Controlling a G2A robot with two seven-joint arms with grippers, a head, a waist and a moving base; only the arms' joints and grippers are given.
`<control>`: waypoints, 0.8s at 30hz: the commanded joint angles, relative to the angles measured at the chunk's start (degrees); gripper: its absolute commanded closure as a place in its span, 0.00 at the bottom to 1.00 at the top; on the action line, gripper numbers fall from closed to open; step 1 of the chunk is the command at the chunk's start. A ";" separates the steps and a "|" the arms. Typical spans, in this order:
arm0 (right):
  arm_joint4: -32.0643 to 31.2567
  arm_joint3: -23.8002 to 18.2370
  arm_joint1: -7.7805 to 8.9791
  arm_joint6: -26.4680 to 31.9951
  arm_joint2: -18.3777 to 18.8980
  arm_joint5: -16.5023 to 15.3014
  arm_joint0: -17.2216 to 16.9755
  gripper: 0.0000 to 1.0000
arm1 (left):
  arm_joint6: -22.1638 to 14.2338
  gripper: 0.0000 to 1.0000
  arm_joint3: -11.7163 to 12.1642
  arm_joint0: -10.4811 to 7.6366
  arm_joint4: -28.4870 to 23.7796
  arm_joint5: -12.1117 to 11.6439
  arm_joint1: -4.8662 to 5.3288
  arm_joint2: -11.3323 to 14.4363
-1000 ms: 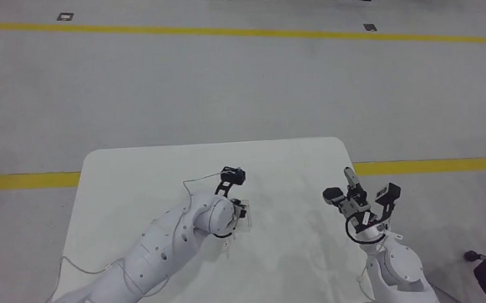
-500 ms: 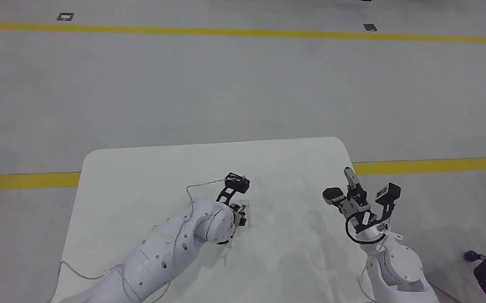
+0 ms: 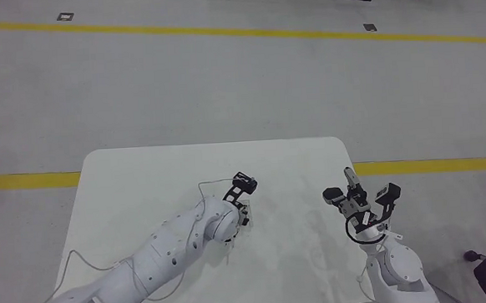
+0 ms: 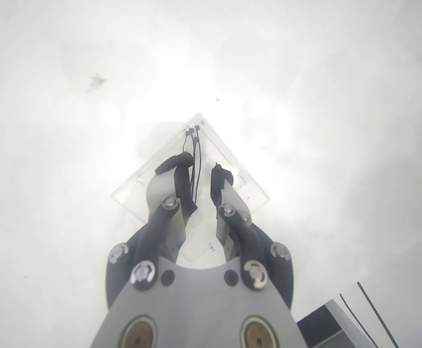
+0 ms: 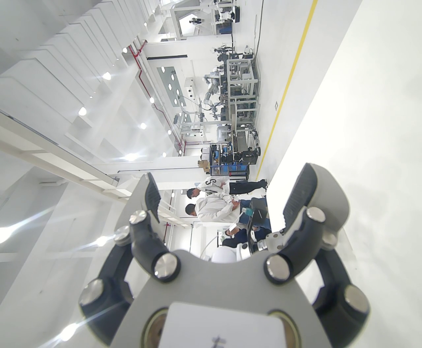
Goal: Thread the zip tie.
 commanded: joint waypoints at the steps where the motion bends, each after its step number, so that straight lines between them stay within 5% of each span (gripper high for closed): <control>1: 0.00 0.00 0.00 0.01 0.00 0.00 0.00 0.00 | -0.22 0.88 0.67 -0.40 0.24 0.27 -0.30 0.41; 8: 0.00 0.00 0.00 0.01 0.00 0.00 0.00 0.00 | -0.95 0.82 2.45 -1.45 -0.09 0.03 -1.17 1.17; 24: 0.00 0.00 0.00 0.01 0.00 0.00 0.00 0.00 | -1.82 0.86 6.05 -2.57 0.80 0.85 -2.91 3.03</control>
